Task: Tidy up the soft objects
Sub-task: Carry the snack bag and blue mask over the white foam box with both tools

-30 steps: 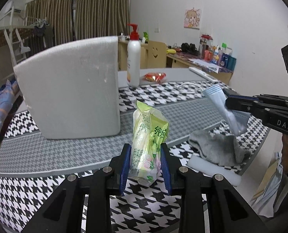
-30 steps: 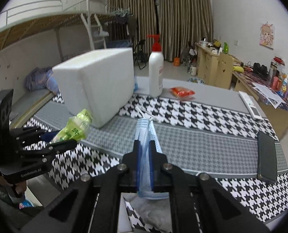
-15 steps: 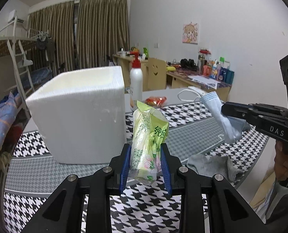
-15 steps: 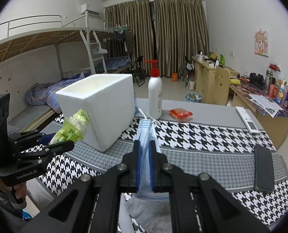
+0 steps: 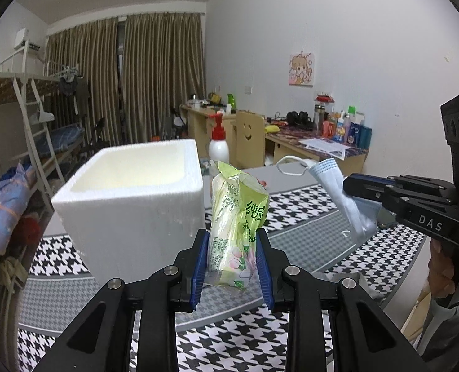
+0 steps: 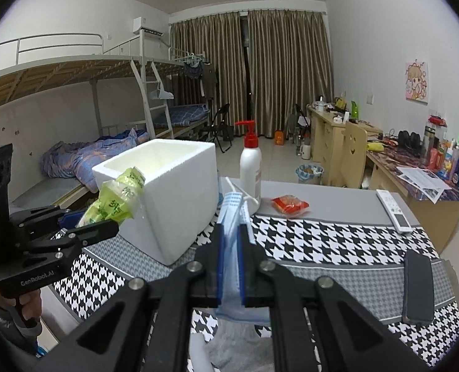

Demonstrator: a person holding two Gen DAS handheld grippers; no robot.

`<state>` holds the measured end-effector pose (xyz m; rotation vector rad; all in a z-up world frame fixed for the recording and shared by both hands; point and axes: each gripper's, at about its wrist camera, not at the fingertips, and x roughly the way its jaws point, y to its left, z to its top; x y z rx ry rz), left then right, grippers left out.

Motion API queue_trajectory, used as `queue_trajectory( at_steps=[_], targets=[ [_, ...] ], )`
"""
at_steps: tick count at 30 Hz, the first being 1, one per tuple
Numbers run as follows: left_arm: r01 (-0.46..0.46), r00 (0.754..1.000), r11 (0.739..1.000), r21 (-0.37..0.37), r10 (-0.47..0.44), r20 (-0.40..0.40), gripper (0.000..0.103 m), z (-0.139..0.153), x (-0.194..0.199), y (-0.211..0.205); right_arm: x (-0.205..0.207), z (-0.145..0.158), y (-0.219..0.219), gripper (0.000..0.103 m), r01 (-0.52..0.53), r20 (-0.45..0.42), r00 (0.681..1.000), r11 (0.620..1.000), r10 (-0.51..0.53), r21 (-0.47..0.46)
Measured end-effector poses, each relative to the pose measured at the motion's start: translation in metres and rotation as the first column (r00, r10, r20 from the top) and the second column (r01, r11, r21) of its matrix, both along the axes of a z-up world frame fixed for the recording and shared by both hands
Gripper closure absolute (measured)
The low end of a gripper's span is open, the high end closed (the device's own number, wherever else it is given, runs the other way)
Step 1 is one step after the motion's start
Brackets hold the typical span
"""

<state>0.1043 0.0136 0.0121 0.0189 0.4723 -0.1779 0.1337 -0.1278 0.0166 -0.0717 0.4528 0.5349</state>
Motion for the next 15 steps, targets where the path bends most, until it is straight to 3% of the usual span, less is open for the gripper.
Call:
queue_trajectory(
  at_steps=[15],
  targets=[
    [-0.003, 0.998, 1.0, 0.013, 0.002, 0.061, 0.071, 0.022, 0.007, 0.004, 0.001, 0.017, 0.007, 0.093, 0.005, 0.045, 0.999, 1.0, -0.006, 0.016]
  ],
)
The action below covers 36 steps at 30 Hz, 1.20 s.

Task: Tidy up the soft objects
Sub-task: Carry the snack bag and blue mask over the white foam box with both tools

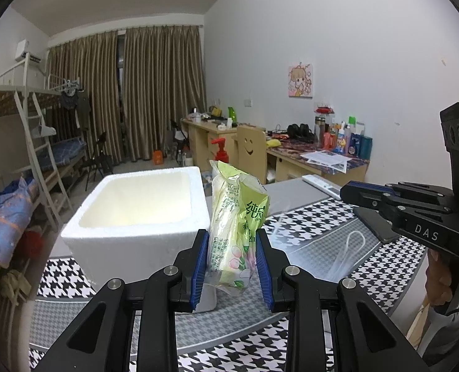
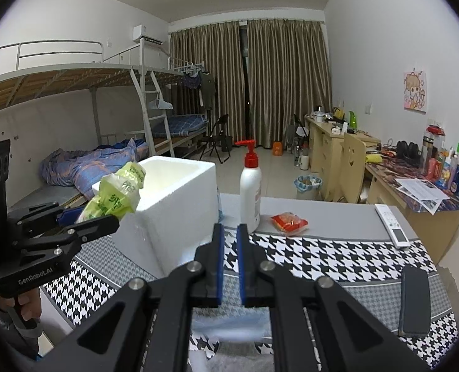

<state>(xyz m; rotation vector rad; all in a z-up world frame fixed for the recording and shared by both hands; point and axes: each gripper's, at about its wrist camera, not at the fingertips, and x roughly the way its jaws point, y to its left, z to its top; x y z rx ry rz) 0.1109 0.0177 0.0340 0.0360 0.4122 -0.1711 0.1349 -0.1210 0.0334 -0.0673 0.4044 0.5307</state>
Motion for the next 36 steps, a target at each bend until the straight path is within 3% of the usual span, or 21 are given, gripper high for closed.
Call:
queue_trajectory(
  at_steps=[10, 11, 12, 14, 15, 27, 36],
  targets=[
    [-0.024, 1.0, 1.0, -0.008, 0.024, 0.012, 0.072, 0.001, 0.004, 0.009, 0.001, -0.013, 0.009, 0.092, -0.033, -0.037, 0.999, 0.998, 0.031, -0.056],
    [-0.023, 1.0, 1.0, -0.008, 0.024, 0.015, 0.071, 0.003, 0.004, 0.01, 0.002, -0.015, 0.011, 0.085, -0.048, -0.049, 0.998, 0.997, 0.046, -0.058],
    [-0.023, 1.0, 1.0, -0.006, 0.023, 0.018, 0.071, 0.004, 0.004, 0.01, 0.003, -0.016, 0.012, 0.07, -0.052, -0.054, 0.997, 0.997, 0.049, -0.06],
    [-0.033, 0.999, 0.999, -0.005, 0.033, 0.023, 0.071, 0.005, 0.004, 0.011, 0.003, -0.021, 0.016, 0.05, -0.054, -0.053, 0.997, 0.996, 0.05, -0.076],
    [-0.034, 0.999, 0.999, -0.005, 0.034, 0.024, 0.071, 0.005, 0.004, 0.012, 0.003, -0.023, 0.018, 0.048, -0.055, -0.049, 0.998, 0.995, 0.05, -0.085],
    [-0.055, 0.997, 0.998, 0.002, 0.055, 0.05, 0.071, 0.015, 0.007, 0.02, 0.009, -0.048, 0.041, 0.042, -0.125, -0.12, 0.987, 0.98, 0.107, -0.155],
    [-0.074, 0.995, 0.997, 0.004, 0.073, 0.06, 0.071, 0.019, 0.009, 0.029, 0.025, -0.078, 0.059, 0.04, -0.174, -0.223, 0.967, 0.961, 0.125, -0.214]
  ],
)
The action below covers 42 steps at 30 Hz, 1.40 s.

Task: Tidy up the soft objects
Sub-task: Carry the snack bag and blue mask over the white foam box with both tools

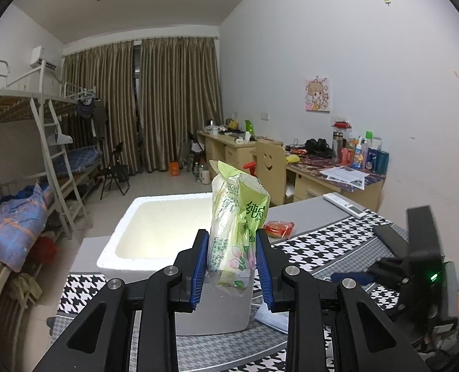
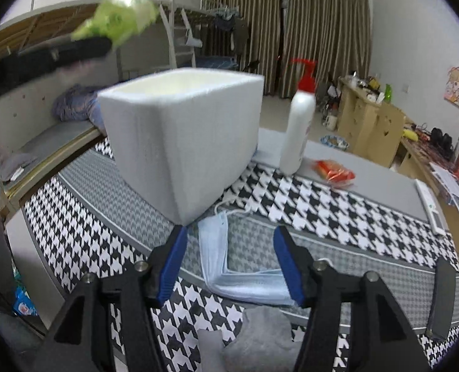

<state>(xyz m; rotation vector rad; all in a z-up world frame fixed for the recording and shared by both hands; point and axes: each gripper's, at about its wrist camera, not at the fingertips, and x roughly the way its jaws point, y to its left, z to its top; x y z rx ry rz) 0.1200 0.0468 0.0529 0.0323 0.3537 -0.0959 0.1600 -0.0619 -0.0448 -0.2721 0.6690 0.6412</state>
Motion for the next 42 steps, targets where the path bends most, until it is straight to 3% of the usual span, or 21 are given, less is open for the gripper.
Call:
queue_trajectory(
  at_steps=[27, 33, 37, 39, 42],
  targets=[
    [-0.038, 0.999, 0.999, 0.022, 0.037, 0.018, 0.071, 0.002, 0.011, 0.004, 0.027, -0.047, 0.018, 0.041, -0.026, -0.161, 0.987, 0.995, 0.009, -0.101],
    [-0.04, 0.999, 0.999, 0.02, 0.04, 0.014, 0.071, 0.002, 0.014, 0.003, 0.03, -0.054, 0.021, 0.062, -0.038, -0.169, 0.986, 0.989, 0.013, -0.143],
    [-0.044, 0.999, 0.999, 0.015, 0.044, 0.008, 0.071, 0.003, 0.02, 0.005, 0.028, -0.06, 0.025, 0.066, -0.057, -0.164, 0.986, 0.983, 0.028, -0.172],
    [-0.045, 0.999, 0.999, 0.013, 0.045, 0.009, 0.071, 0.004, 0.021, 0.006, 0.027, -0.061, 0.028, 0.079, -0.067, -0.162, 0.986, 0.982, 0.038, -0.179],
    [-0.05, 0.999, 0.999, 0.012, 0.05, 0.011, 0.071, 0.004, 0.022, 0.008, 0.02, -0.058, 0.029, 0.085, -0.078, -0.149, 0.988, 0.982, 0.052, -0.174]
  ],
)
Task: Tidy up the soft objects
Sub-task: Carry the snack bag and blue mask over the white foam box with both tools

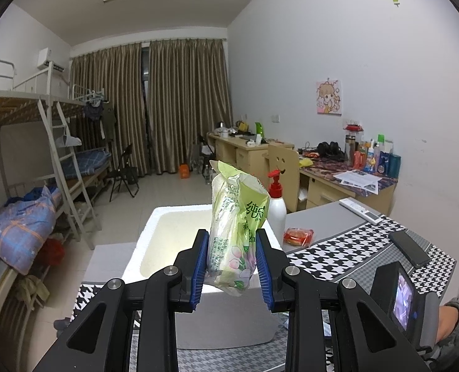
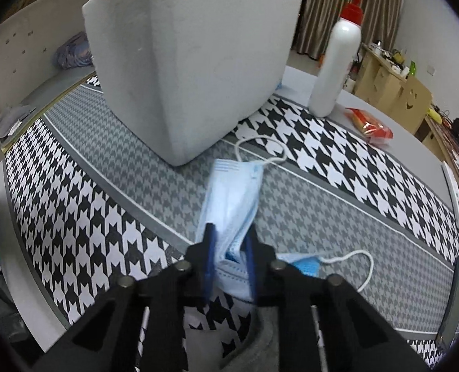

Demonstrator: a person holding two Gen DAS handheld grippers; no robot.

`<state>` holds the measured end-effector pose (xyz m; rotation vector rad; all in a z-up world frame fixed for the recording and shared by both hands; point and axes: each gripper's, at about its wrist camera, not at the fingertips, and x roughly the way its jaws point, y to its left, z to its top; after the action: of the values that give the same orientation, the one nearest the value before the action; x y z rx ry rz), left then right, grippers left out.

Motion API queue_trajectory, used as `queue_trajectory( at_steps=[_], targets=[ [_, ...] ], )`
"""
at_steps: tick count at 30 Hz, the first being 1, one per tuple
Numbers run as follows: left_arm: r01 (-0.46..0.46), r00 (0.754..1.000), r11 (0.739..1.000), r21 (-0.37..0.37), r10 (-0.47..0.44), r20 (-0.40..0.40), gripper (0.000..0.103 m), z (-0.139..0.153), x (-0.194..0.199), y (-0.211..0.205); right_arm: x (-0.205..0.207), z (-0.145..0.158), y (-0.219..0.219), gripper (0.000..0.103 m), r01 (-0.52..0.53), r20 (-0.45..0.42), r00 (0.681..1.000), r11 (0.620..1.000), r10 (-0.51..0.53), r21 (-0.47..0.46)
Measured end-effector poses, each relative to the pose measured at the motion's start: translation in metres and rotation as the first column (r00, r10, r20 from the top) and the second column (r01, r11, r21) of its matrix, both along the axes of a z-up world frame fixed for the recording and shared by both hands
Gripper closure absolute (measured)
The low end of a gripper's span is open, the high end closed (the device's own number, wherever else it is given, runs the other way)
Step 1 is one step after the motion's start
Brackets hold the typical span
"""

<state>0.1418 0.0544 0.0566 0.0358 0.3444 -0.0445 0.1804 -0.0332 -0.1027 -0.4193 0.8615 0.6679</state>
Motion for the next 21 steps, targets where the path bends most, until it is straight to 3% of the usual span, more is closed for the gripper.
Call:
queue_trajectory(
  at_steps=[21],
  targets=[
    [-0.049, 0.998, 0.999, -0.025, 0.048, -0.027, 0.071, -0.002, 0.022, 0.011, -0.005, 0.09, -0.028, 0.086, 0.087, 0.159, 0.979, 0.962, -0.132, 0.259]
  ],
)
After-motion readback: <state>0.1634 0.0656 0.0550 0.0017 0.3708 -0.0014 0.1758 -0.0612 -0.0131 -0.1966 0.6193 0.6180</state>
